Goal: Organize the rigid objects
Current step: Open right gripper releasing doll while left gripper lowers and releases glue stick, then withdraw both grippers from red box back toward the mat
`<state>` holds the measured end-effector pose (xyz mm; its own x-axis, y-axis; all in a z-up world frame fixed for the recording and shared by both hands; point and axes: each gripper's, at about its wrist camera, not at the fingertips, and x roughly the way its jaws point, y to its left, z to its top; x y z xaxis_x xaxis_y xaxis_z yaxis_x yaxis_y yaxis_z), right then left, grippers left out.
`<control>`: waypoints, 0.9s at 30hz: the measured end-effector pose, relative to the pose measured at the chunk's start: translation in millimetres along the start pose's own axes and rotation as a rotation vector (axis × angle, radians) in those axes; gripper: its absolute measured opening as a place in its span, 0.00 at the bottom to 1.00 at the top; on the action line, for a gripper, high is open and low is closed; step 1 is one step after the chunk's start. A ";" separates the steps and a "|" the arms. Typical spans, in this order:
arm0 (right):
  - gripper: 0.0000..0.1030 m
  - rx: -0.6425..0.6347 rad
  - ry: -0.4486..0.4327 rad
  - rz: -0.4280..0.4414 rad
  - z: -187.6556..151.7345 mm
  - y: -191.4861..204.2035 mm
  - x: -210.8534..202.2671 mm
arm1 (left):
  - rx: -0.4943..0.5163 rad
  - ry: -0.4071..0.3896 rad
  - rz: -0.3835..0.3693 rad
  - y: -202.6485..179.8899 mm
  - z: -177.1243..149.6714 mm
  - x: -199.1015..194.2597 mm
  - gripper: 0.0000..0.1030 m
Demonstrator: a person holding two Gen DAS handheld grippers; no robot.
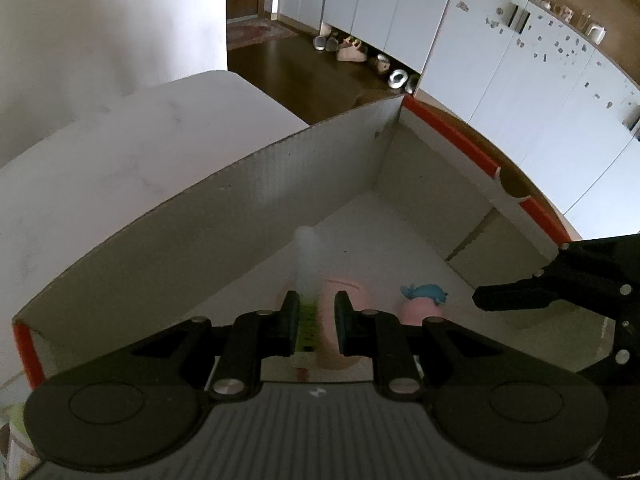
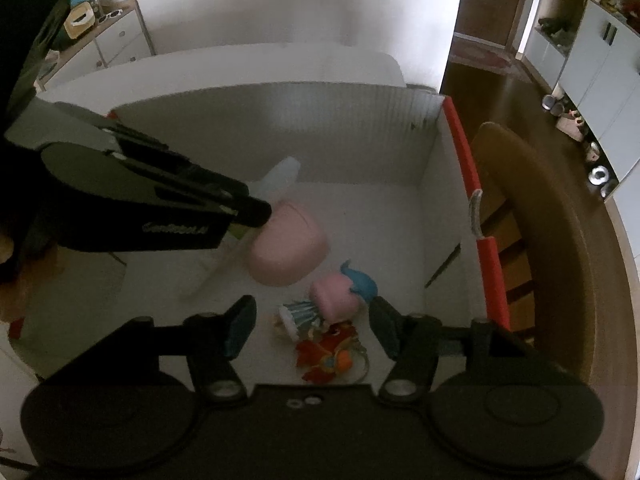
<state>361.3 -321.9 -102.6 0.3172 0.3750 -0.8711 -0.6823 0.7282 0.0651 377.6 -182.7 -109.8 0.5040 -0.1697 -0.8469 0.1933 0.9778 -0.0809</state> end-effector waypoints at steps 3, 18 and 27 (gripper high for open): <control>0.61 0.004 -0.013 -0.001 -1.2 2.4 -6.1 | -0.007 -0.015 -0.012 1.4 -2.5 -8.9 0.17; 0.62 0.039 -0.113 0.015 -7.9 23.2 -48.4 | -0.011 -0.115 -0.015 5.3 -24.8 -68.0 0.17; 0.66 0.045 -0.197 0.014 -12.8 46.8 -82.7 | -0.016 -0.195 -0.017 14.6 -42.0 -107.5 0.17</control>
<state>294.6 -326.2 -33.8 0.4337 0.4873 -0.7579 -0.6590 0.7452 0.1020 290.8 -145.0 -42.0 0.6542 -0.2057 -0.7278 0.1911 0.9760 -0.1041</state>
